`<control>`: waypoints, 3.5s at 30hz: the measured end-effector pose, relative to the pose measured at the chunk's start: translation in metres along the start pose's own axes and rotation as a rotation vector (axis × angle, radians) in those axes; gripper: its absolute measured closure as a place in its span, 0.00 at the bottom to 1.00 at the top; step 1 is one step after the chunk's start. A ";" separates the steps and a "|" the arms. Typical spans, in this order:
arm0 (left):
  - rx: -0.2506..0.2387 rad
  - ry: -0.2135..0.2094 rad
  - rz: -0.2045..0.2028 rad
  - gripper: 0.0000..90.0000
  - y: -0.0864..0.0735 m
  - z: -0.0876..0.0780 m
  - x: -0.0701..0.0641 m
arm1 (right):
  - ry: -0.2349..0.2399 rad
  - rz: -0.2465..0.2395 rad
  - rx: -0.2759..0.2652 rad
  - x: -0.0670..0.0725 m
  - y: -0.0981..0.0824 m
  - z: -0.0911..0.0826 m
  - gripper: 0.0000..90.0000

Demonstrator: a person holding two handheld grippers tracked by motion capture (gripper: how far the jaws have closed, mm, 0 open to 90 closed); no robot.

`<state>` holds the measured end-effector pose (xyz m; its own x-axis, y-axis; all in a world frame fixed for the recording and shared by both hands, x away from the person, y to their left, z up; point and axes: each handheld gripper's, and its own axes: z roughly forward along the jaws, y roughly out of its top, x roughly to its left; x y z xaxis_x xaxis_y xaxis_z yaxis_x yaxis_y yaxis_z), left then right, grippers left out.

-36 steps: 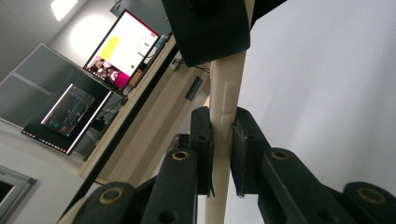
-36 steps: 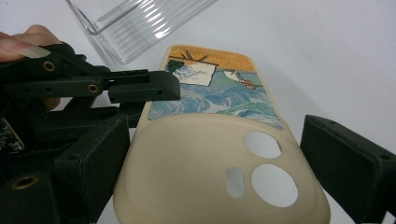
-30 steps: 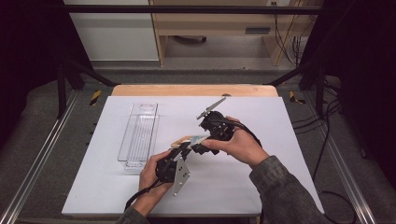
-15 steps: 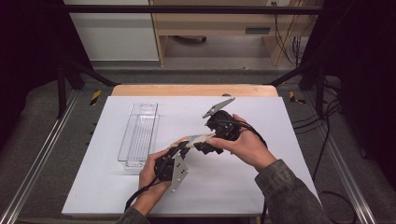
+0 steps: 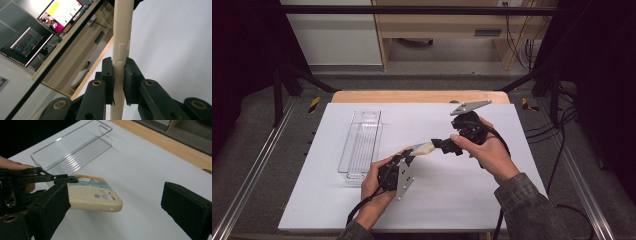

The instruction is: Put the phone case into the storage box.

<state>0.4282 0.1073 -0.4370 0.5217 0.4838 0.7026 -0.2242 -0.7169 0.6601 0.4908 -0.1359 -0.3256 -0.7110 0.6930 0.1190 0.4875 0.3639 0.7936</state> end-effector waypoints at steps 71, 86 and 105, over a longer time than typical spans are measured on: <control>-0.090 0.024 -0.358 0.88 -0.009 -0.032 0.121 | -0.343 0.059 -0.460 -0.034 -0.189 -0.034 0.04; -0.102 0.049 -0.473 0.88 -0.028 -0.027 0.151 | -0.372 0.034 -0.525 -0.029 -0.213 -0.026 0.04; -0.099 0.098 -0.605 0.88 -0.067 -0.031 0.187 | -0.392 -0.008 -0.521 -0.027 -0.212 -0.022 0.04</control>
<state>0.5155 0.2613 -0.3411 0.5031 0.8373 0.2140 0.0100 -0.2532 0.9674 0.3956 -0.2457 -0.4833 -0.4280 0.9031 -0.0362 0.1035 0.0887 0.9907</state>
